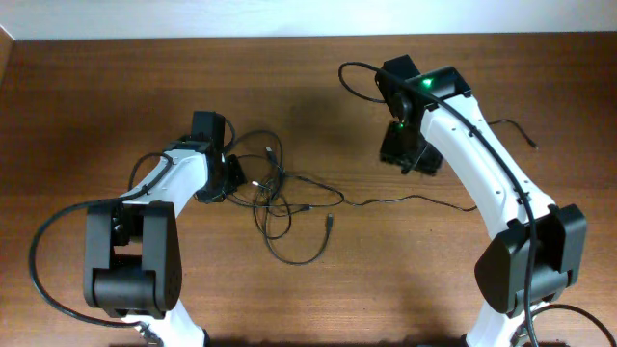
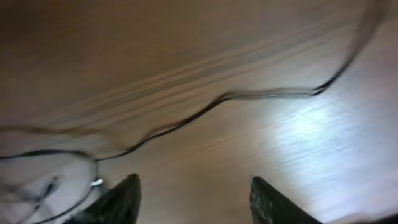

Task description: Untangle cables

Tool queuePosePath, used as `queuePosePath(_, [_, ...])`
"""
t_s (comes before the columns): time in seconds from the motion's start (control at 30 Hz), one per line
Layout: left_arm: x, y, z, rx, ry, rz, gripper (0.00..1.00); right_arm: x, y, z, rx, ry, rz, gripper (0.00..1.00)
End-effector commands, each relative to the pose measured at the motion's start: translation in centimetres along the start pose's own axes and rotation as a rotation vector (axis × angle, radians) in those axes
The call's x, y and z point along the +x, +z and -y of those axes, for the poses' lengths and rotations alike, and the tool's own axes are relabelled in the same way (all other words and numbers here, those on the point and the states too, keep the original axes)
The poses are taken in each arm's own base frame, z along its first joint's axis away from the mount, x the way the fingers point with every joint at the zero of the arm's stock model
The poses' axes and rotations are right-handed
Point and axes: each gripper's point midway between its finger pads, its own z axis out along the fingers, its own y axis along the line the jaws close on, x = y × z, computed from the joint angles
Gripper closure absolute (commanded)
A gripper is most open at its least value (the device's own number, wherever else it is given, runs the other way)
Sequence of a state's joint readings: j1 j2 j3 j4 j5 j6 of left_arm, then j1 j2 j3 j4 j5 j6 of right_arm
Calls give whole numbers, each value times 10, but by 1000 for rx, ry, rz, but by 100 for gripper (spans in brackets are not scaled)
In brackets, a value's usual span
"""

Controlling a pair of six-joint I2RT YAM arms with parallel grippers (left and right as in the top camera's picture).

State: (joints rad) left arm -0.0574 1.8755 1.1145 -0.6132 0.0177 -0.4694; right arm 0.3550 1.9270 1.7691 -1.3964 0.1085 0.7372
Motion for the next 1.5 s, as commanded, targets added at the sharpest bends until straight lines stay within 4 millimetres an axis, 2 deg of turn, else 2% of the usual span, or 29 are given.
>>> queuePosePath(0.0, [13, 12, -12, -41, -22, -47, 100, 27, 12, -25, -119, 141, -157, 34])
queuePosePath(0.07, [13, 12, -12, -41, -22, -47, 100, 35, 25, -28, -110, 256, -192, 30])
queuePosePath(0.13, [13, 12, -12, -41, -22, -47, 99, 58, 56, -34, -117, 470, -306, 25])
queuePosePath(0.2, [13, 12, -12, -41, -22, -47, 99, 73, 80, -51, -188, 598, -406, 22])
queuePosePath(0.23, [13, 12, -12, -40, -22, -47, 98, 76, 94, -72, -308, 621, -454, 23])
queuePosePath(0.33, [13, 12, -12, -40, -22, -47, 97, 77, 112, -86, -394, 656, -451, 36])
queuePosePath(0.5, [13, 12, -10, -32, -22, -47, 97, 78, 122, -93, -365, 752, -389, 37])
queuePosePath(0.63, [13, 12, -10, -32, -22, -47, 97, 72, 129, -88, -313, 812, -284, 45])
queuePosePath(0.8, [12, 12, -10, -31, -22, -45, 97, 70, 131, -86, -290, 906, -263, 44])
queuePosePath(0.87, [12, 12, -10, -30, -22, -44, 96, 73, 131, -88, -292, 901, -274, 39])
queuePosePath(0.93, [12, 12, -10, -30, -22, -43, 96, 82, 125, -98, -304, 997, -372, 35])
queuePosePath(1.0, [12, 12, -10, -31, -22, -44, 96, 86, 120, -107, -335, 996, -430, 30])
queuePosePath(1.07, [12, 12, -10, -30, -22, -44, 96, 90, 117, -110, -343, 989, -462, 21])
queuePosePath(1.1, [12, 12, -10, -30, -22, -44, 96, 90, 117, -110, -343, 989, -460, 20])
queuePosePath(1.13, [12, 12, -10, -30, -22, -44, 96, 88, 118, -109, -341, 992, -450, 21])
queuePosePath(1.17, [12, 12, -9, -28, -22, -45, 96, 85, 120, -107, -337, 998, -425, 30])
queuePosePath(1.23, [13, 12, -8, -21, -22, -49, 97, 75, 126, -99, -320, 1013, -341, 64])
queuePosePath(1.27, [13, 12, -8, -21, -22, -48, 96, 75, 126, -99, -321, 1013, -342, 70])
queuePosePath(1.33, [12, 12, -8, -19, -22, -46, 96, 75, 126, -99, -321, 1013, -342, 71])
queuePosePath(1.37, [12, 12, -8, -19, -22, -46, 96, 72, 127, -98, -318, 1017, -324, 75])
queuePosePath(1.43, [12, 12, -8, -20, -22, -45, 97, 67, 129, -94, -311, 1018, -284, 91])
queuePosePath(1.47, [12, 12, -8, -20, -22, -45, 96, 64, 131, -89, -302, 1001, -245, 96])
